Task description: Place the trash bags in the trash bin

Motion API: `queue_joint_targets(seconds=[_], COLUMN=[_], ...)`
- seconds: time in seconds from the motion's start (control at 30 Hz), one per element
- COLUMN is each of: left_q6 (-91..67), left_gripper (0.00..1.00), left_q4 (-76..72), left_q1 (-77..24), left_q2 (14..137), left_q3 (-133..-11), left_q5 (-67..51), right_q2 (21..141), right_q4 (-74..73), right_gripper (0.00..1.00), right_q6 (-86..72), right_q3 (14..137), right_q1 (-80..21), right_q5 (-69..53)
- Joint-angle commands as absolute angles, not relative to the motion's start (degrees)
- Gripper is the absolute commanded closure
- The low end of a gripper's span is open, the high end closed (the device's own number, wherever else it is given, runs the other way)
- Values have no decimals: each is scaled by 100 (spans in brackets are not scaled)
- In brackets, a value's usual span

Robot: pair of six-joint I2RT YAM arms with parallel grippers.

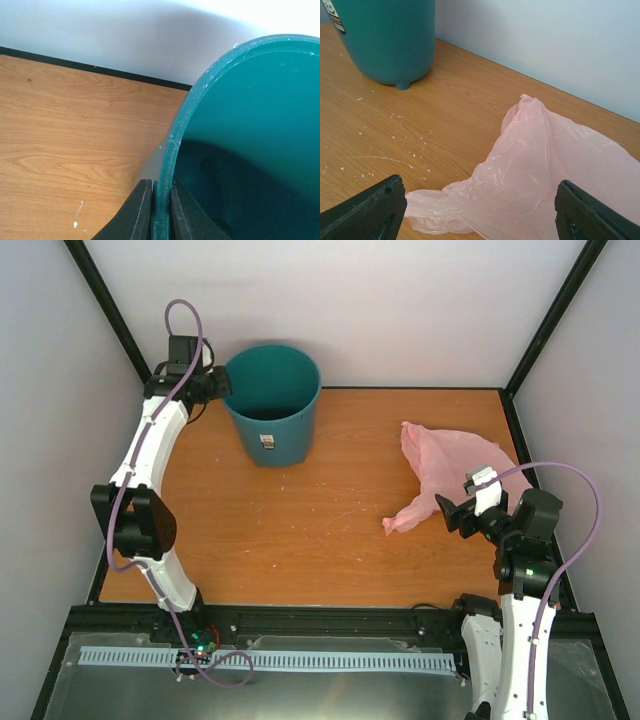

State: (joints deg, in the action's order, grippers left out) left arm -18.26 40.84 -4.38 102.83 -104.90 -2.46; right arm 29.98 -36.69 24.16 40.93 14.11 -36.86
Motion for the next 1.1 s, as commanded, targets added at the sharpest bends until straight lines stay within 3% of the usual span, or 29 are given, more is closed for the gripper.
queue_joint_targets(seconds=[0.0,0.57,1.07], left_q6=[-1753,-1820,-1849], left_gripper=[90,97,97], left_q4=[3967,3484,4303], left_q1=[-634,-1119,-1995], left_q2=[9605,7627,7532], left_q3=[-10134,-7613,-8101], left_q5=[-590,-1616,-1277], right_q2=[3012,3081,3100], right_q4=[-3658,-3624,-3624], right_gripper=[19,19,18], right_q6=[2408,2383,2383], right_q3=[4017,4008,4008], right_q1=[1389,1389,1389], right_q5=[-3677,-3615,-3612])
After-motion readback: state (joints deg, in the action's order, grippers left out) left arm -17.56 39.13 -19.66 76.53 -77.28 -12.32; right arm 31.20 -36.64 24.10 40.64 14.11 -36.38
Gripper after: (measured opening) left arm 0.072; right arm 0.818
